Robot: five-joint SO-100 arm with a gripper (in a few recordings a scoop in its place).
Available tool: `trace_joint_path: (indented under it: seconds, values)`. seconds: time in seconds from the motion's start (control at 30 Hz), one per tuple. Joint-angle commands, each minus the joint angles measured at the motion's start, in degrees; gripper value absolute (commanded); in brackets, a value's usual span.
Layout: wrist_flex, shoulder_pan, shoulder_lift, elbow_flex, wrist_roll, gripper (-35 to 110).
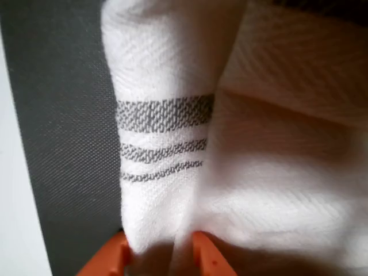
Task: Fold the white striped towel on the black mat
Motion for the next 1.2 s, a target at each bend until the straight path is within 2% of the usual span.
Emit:
trace_joint_path:
  seconds: [0.0,0.13,0.5,1.17]
  values:
    - [-0.7,-0.3,1.5,1.1,-0.5,8]
    - [-1.3,-0.3,2.2,2.3,-0.8,0]
    - [0.3,0.0,8.1,2.9,-1.4,0]
    - [2.6,1.8,38.6,20.7,-4.0,0]
